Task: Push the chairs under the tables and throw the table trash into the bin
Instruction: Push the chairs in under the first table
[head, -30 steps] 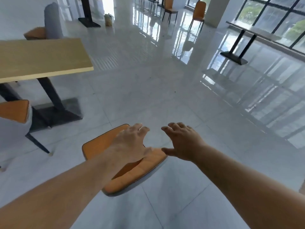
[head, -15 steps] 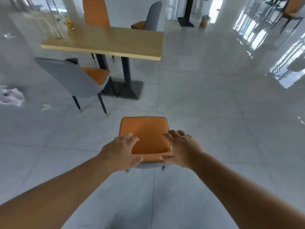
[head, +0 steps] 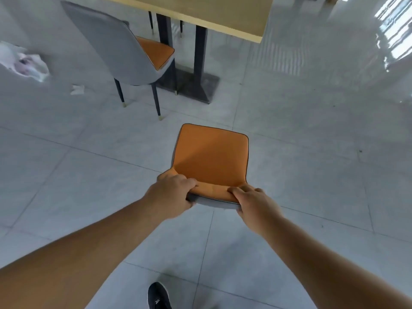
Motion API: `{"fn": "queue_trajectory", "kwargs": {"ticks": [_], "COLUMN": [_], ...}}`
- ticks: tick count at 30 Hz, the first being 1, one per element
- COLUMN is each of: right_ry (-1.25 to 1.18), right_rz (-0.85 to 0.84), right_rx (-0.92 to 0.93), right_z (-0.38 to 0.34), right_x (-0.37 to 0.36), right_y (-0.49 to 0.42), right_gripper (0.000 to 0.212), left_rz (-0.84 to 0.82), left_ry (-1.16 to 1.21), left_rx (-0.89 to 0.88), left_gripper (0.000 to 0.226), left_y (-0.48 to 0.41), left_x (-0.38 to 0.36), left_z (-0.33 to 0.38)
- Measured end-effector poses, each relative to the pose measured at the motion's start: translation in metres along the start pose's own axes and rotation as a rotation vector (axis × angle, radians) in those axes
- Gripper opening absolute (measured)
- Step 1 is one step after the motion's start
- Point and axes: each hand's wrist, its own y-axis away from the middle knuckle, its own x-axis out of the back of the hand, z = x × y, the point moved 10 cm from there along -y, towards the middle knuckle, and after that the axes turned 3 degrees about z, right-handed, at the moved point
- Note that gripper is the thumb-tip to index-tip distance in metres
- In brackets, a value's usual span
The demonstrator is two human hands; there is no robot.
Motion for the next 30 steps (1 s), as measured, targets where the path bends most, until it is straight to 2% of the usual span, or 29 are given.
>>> {"fn": "queue_trajectory", "kwargs": {"ticks": [13, 25, 30], "right_ry": [-0.002, -0.036, -0.045], "right_rz": [0.038, 0.038, 0.025], "right_rx": [-0.004, 0.099, 0.047], "right_z": [-0.033, -0.019, -0.007], "right_x": [0.063, 0.154, 0.178], "right_y": [-0.148, -0.326, -0.391], "right_gripper": [0.038, 0.032, 0.037], "left_rz": [0.020, -0.028, -0.027], "left_ry": [0.019, 0.007, 0.011], "left_rx": [-0.015, 0.022, 0.007], "left_gripper": [0.049, 0.058, 0.055], "left_y": [-0.117, -0.280, -0.346], "left_x": [0.076, 0.165, 0.197], "left_z": [-0.099, -0.169, -0.191]}}
